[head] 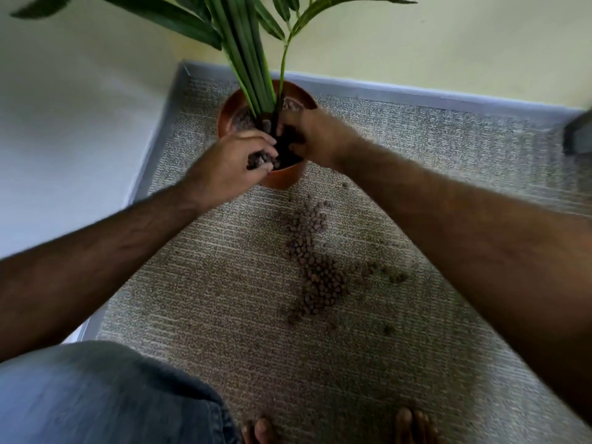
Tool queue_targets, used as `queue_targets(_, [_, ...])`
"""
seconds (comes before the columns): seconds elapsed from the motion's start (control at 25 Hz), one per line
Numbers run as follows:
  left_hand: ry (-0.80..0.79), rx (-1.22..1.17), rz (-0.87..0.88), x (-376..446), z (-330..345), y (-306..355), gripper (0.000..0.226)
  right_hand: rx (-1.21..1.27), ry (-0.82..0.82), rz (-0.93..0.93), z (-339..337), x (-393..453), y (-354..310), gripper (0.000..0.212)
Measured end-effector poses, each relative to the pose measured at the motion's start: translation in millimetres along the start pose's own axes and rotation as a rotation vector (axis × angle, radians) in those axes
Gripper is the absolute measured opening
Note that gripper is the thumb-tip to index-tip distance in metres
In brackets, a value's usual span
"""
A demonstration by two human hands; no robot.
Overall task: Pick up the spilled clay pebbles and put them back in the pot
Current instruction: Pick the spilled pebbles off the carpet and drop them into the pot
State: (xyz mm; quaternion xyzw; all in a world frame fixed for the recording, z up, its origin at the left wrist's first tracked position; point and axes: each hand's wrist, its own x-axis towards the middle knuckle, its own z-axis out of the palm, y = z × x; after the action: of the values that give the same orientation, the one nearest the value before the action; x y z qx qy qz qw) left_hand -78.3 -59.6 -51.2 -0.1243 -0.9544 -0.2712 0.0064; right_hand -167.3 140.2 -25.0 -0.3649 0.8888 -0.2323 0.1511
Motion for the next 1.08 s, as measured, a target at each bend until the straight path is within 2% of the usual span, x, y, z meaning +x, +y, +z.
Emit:
queue_targets(0.08, [0.022,0.048,0.066,-25,17,2,0.021,0.1,0.199,0.032,18,-15,-1,0.028])
queue_targets(0.16, [-0.034,-0.014,0.066,-53,43,8,0.021,0.19,0.377,0.176,38,-40,3,0.027])
queue_targets(0.28, [-0.203,-0.092,0.005,-83,89,11,0.034,0.401,0.415,0.509,79,-94,19,0.021])
queue_targets(0.32, [-0.269,-0.1,-0.036,-88,102,10,0.042,0.402,0.408,0.616,94,-116,25,0.02])
queue_targets(0.44, [-0.376,-0.071,-0.1,-91,128,8,0.062,0.149,0.421,0.964,132,-190,46,0.027])
queue_targets(0.56, [-0.342,0.007,-0.085,-89,144,11,0.054,0.094,0.476,1.276,153,-246,61,0.034])
queue_targets(0.6, [-0.327,0.028,-0.072,-87,146,12,0.05,0.115,0.477,1.301,159,-256,63,0.035])
queue_targets(0.72, [-0.32,-0.006,-0.024,-83,149,10,0.046,0.152,0.452,1.16,174,-261,55,0.03])
queue_targets(0.88, [-0.307,0.046,0.126,-86,156,12,0.056,0.183,0.366,0.987,183,-236,34,0.028])
queue_targets(0.96, [-0.297,0.137,0.129,-90,162,17,0.062,0.206,0.283,0.896,189,-222,22,0.03])
queue_targets(1.08, [-0.287,0.238,0.099,-91,168,22,0.055,0.248,0.242,0.782,196,-201,3,0.03])
